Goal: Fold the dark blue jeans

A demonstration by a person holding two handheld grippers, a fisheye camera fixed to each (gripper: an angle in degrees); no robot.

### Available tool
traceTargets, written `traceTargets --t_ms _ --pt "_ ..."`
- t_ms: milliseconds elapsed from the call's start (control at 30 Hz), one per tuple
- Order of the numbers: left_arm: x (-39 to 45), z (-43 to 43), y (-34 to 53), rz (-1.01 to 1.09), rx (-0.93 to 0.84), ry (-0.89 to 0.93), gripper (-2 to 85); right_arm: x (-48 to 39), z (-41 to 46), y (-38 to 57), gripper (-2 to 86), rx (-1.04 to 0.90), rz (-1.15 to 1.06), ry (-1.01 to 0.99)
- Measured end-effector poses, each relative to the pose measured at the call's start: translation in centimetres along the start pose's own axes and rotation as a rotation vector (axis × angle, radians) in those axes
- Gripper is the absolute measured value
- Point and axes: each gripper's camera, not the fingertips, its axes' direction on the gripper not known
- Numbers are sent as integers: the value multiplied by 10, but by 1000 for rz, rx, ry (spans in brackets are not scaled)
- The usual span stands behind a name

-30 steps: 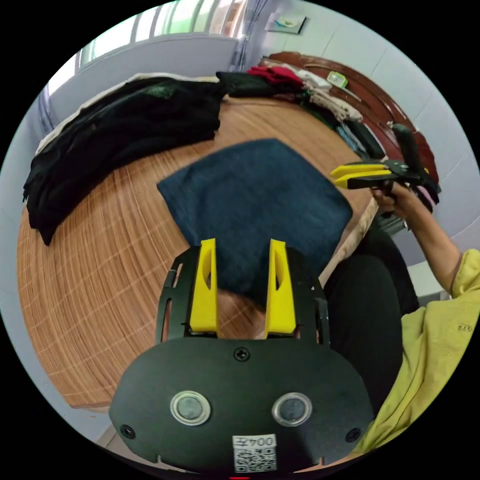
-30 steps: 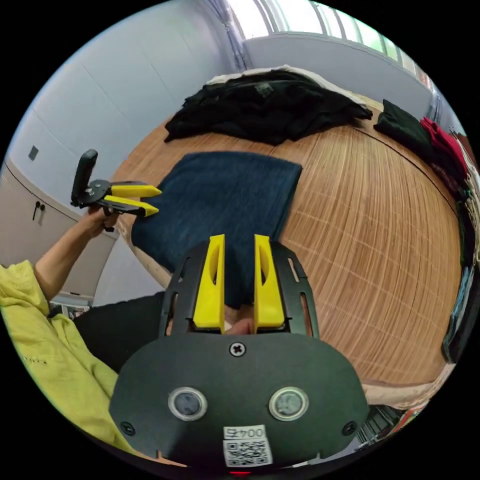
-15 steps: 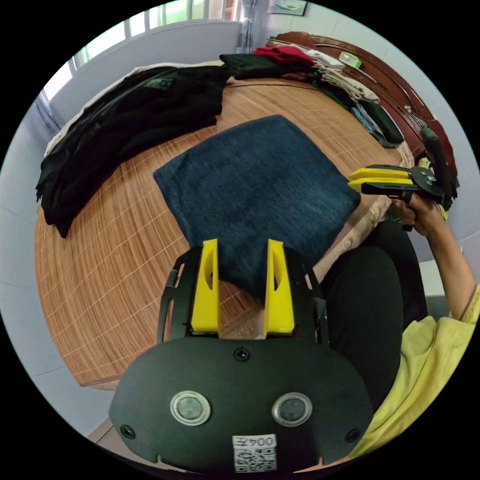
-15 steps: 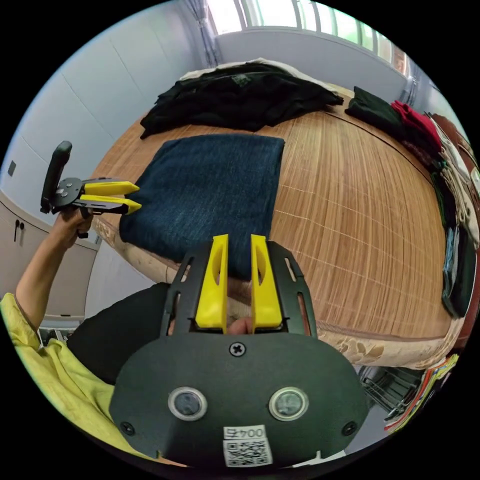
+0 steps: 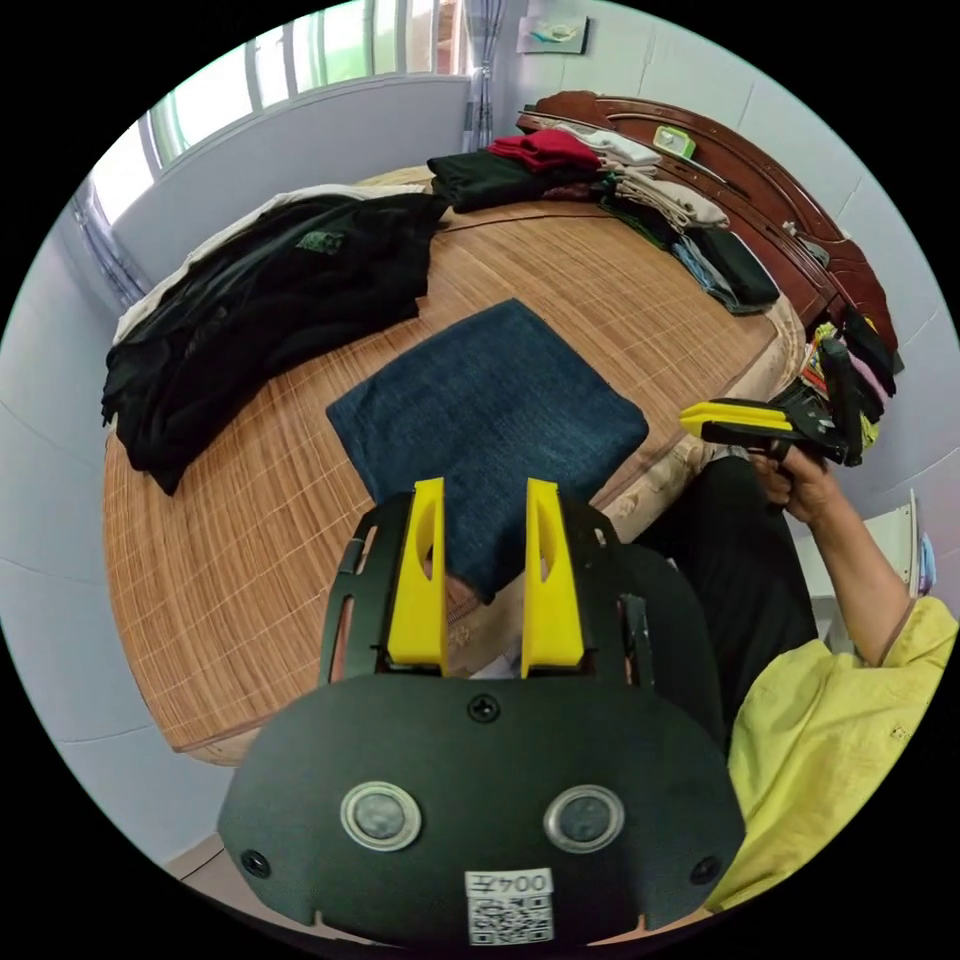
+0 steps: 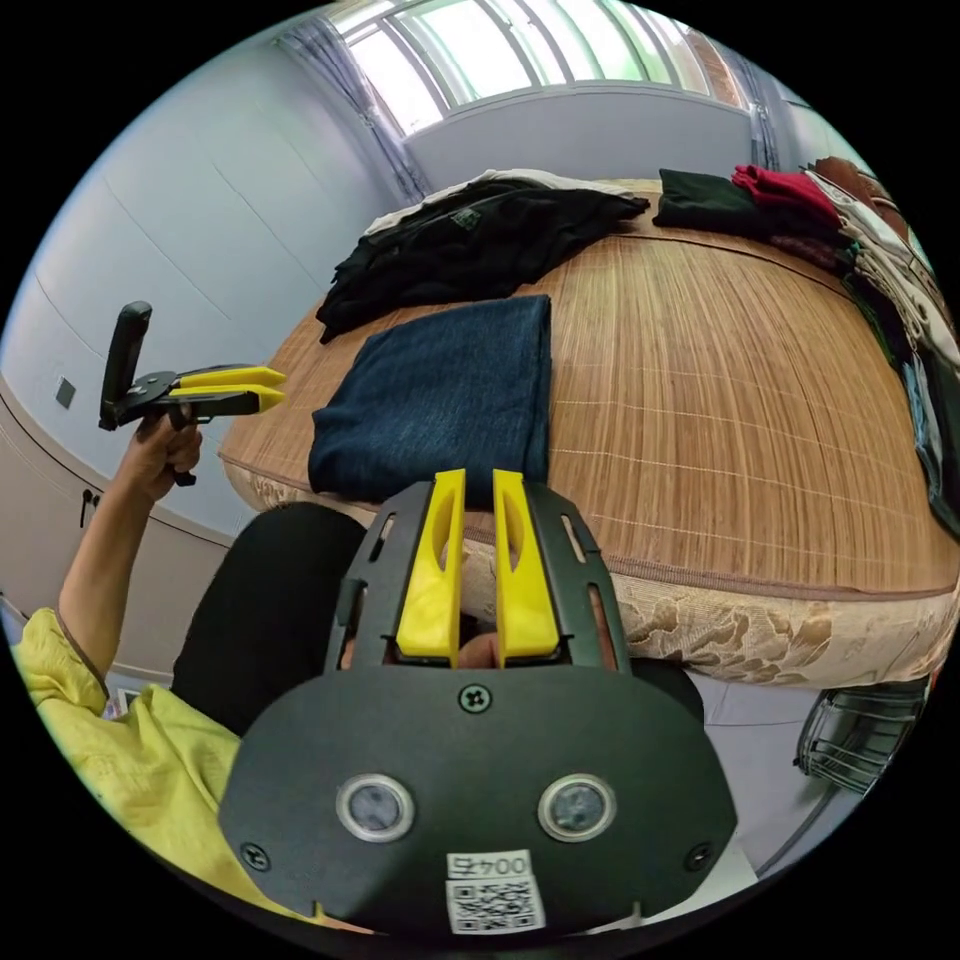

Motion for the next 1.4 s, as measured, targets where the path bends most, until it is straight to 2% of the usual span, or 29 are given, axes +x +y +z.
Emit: traceTargets --t_ms 200,467,600,833,967,1067,1200,1400 --pt "22 6 -12 37 -52 -23 114 -1 4 21 61 -7 15 -29" --pt "21 74 17 89 -138 -1 108 0 6 35 65 24 33 -24" --pt "18 74 28 93 -85 0 106 -10 16 28 72 15 -3 1" --pt "15 70 40 80 -52 -6 101 -15 62 27 76 -144 -61 133" --pt "8 58 41 91 -50 28 100 -4 56 25 76 -196 -54 101" --pt "-4 25 47 83 23 109 96 11 32 34 83 -124 -14 15" --pt "-21 -14 47 42 156 65 96 26 7 54 82 8 21 11" --pt "-63 11 -24 -47 66 -12 115 53 10 67 76 20 75 20"
